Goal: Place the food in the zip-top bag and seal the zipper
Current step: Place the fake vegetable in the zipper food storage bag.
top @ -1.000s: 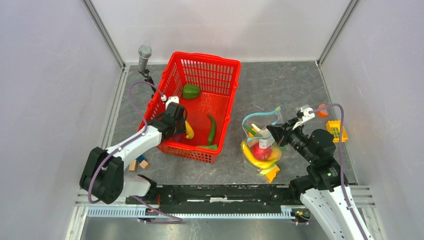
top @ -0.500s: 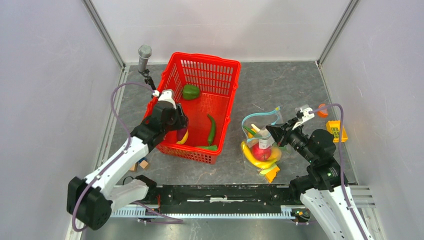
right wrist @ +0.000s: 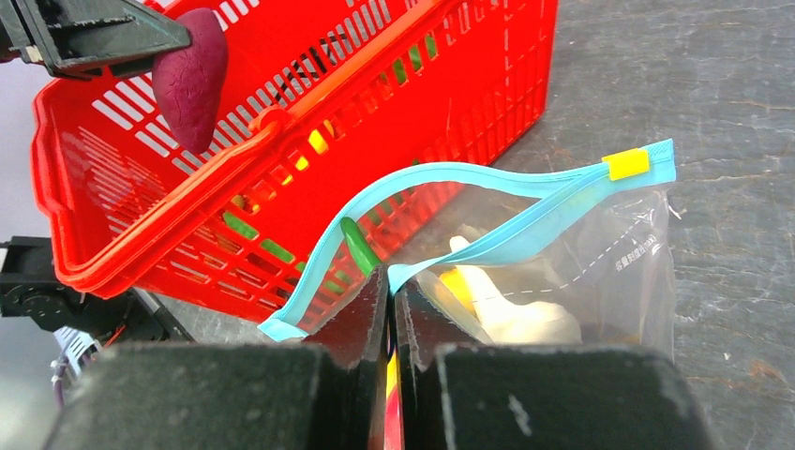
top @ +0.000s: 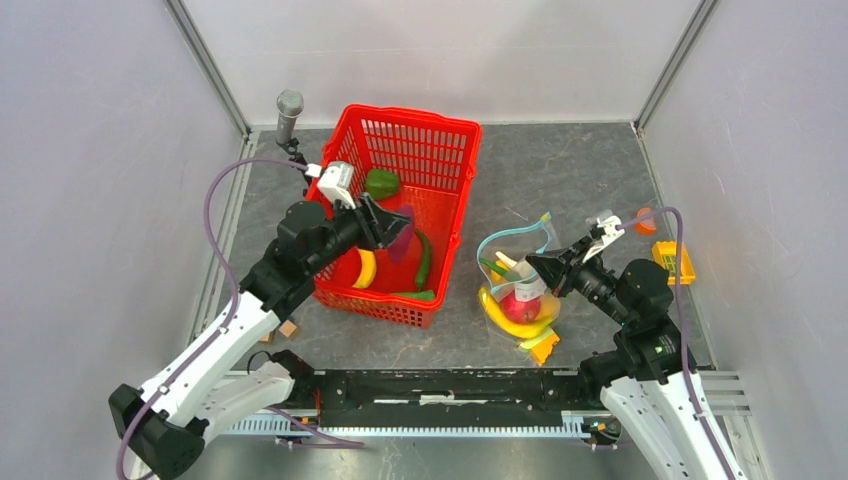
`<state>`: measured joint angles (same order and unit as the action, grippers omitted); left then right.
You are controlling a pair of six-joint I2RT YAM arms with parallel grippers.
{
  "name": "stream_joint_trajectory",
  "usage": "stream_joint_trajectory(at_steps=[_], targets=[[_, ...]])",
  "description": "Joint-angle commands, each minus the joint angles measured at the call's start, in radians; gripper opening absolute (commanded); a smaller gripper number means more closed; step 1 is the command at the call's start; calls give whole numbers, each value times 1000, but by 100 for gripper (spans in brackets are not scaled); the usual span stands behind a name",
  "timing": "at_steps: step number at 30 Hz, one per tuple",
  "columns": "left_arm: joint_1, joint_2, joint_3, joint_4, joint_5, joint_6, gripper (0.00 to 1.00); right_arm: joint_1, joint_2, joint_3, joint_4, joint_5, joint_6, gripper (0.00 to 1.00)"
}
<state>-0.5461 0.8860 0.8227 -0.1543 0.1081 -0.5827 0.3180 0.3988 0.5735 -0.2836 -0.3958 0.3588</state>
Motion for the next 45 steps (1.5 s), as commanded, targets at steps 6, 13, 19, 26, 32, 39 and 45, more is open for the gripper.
stream_joint_trajectory(at_steps=[6,13,19,26,32,39,45], targets=[[-380,165,259,286,-5,82,24,-1,2,68,60,-109,-18,8],[-497,356,295,435,-104,155,25,-1,-26,84,51,-137,-20,8],[-548,453,286,502,-176,163,25,0,-50,103,42,-135,-25,8],[-570,512,296,462,-210,192,29,-1,-59,96,52,-120,-20,8],[-570,556,320,355,-207,202,38,-1,-86,90,84,-58,5,8],[-571,578,388,275,-113,213,82,-1,-111,56,107,14,46,7],[-572,469,362,280,-60,225,100,-1,-126,44,58,135,44,7]])
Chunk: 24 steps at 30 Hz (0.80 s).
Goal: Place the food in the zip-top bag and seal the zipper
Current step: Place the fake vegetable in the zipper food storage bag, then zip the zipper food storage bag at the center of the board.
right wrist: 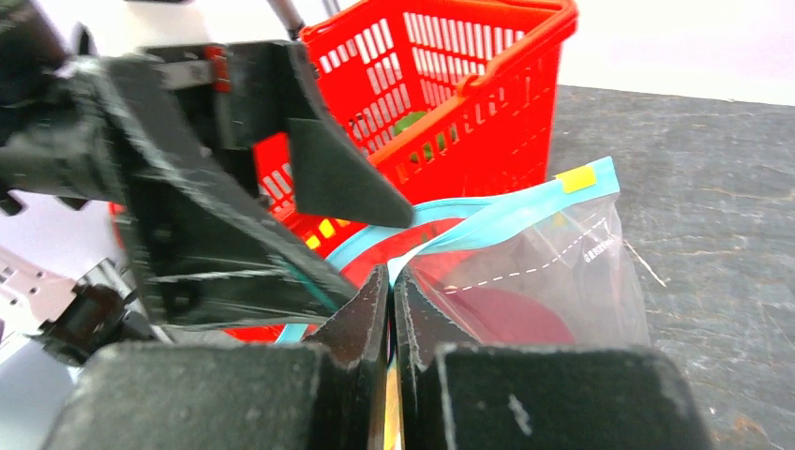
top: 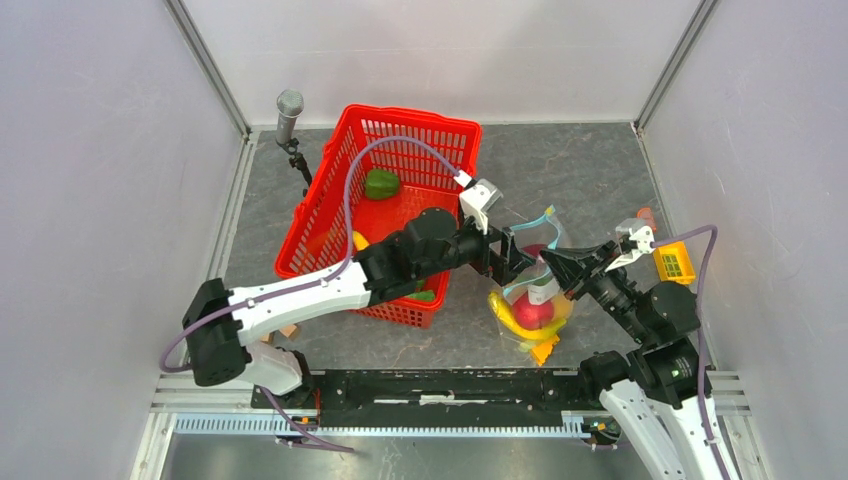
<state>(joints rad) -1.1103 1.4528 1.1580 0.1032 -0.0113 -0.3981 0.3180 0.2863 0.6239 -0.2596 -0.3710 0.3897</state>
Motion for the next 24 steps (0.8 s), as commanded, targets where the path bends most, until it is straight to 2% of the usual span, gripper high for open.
stream_joint_trajectory(at_steps=[1,7,14,19,24], targets=[[-6,-114,23,15,66,45,100,-1,-14,-11,30,129,16,7],[-19,-129,34,-161,109,128,97,0,-20,-43,28,231,69,7],[-77,-21,119,-300,107,258,92,0,-6,-60,64,241,103,7],[-111,69,187,-326,91,306,91,-1,8,-56,45,241,100,7],[-135,155,240,-357,16,336,89,0,17,-50,34,236,95,7]])
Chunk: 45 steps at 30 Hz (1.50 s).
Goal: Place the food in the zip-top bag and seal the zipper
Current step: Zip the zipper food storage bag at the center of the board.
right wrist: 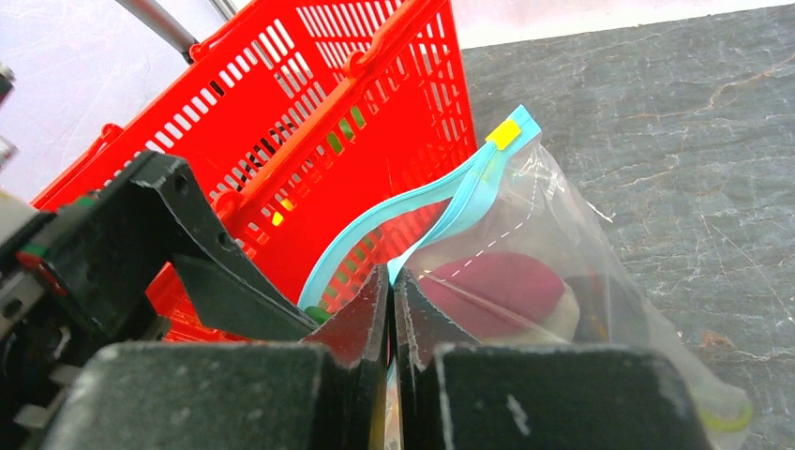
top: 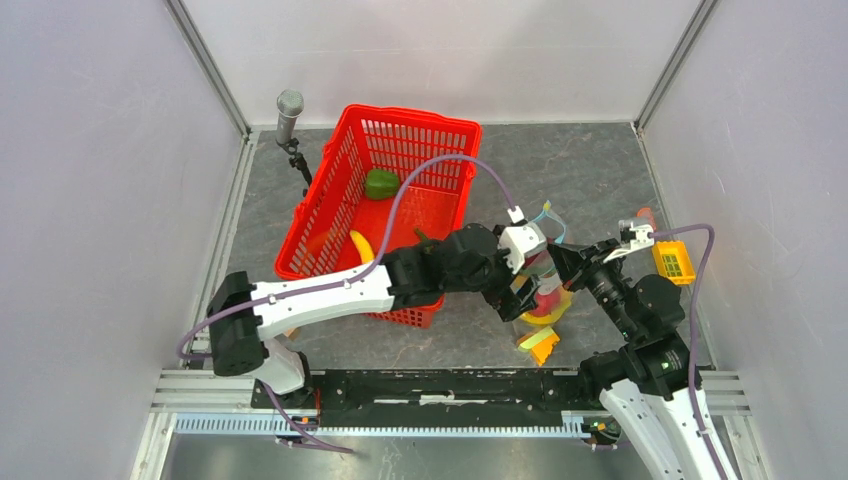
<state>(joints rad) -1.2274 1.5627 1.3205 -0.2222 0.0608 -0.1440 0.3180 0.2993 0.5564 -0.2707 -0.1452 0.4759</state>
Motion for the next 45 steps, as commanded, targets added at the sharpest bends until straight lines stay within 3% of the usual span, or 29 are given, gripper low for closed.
stream_joint_trajectory(at_steps=[1,3,8,12,14,19,22,24,26,35,41,45], targets=[[-19,61,86,-42,-78,84,86,-1,4,19,45,11,9,7],[-20,82,96,-56,-119,91,75,-1,2,22,39,9,3,7],[-20,82,98,-68,-170,116,30,-2,0,22,20,20,-36,7],[-21,64,84,-58,-196,137,9,0,12,20,9,9,-69,7],[-21,59,76,-53,-193,142,3,-2,16,19,10,-8,-99,7],[-21,57,61,-60,-195,223,2,0,64,98,-66,-13,-258,18],[-21,44,54,-80,-178,270,2,0,121,166,-121,-6,-357,40],[-21,20,29,-72,-162,304,2,0,148,198,-140,70,-379,41],[-22,-15,-10,-45,-151,334,2,-1,158,206,-113,96,-418,56],[-20,-139,-116,94,7,484,2,-8,367,278,-64,263,-467,62],[-20,-133,19,-67,232,682,2,-111,426,230,74,79,-543,73],[-7,-147,70,-223,252,824,2,-214,455,250,67,-43,-567,77]])
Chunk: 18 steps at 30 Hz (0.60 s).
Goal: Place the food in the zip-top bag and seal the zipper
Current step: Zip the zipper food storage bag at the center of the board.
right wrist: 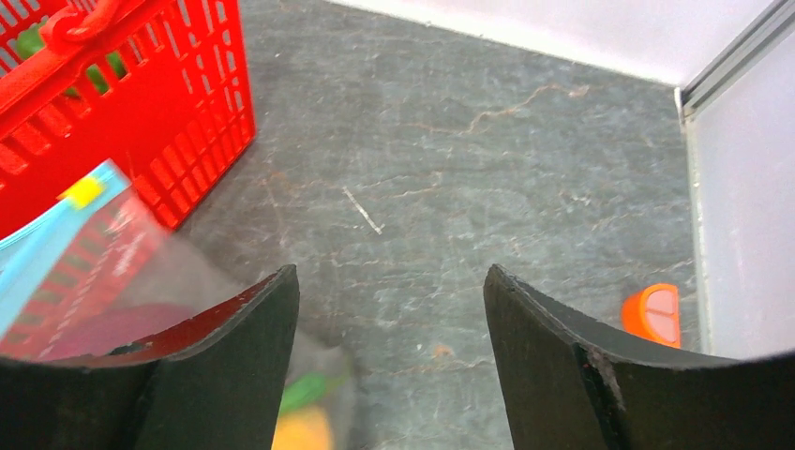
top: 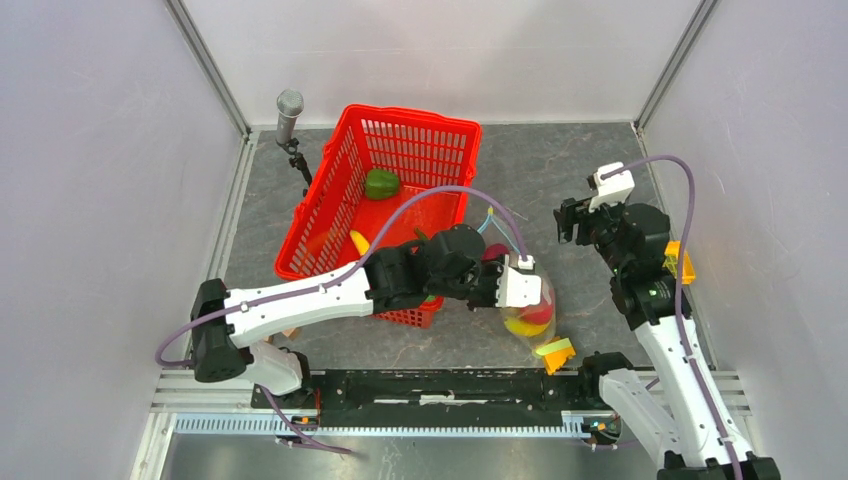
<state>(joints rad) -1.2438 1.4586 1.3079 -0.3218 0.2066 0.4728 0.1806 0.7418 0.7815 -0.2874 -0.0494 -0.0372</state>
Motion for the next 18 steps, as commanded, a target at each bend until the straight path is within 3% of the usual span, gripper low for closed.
stream_joint_trajectory(at_steps=[1,5,8,10,13,18], targets=[[20,-51,87,-138,115,228,2,-117,35,29,83,-206,-52,78],[76,-78,91,-158,185,274,2,-283,96,3,184,-491,27,78],[104,-91,102,-178,253,299,2,-355,118,-78,423,-846,172,80],[106,-94,111,-208,304,289,2,-356,135,-137,589,-997,270,81],[103,-119,66,-217,394,249,2,-355,134,-214,731,-986,370,81],[96,-237,-151,-82,506,174,2,-300,105,-293,783,-1052,277,81]])
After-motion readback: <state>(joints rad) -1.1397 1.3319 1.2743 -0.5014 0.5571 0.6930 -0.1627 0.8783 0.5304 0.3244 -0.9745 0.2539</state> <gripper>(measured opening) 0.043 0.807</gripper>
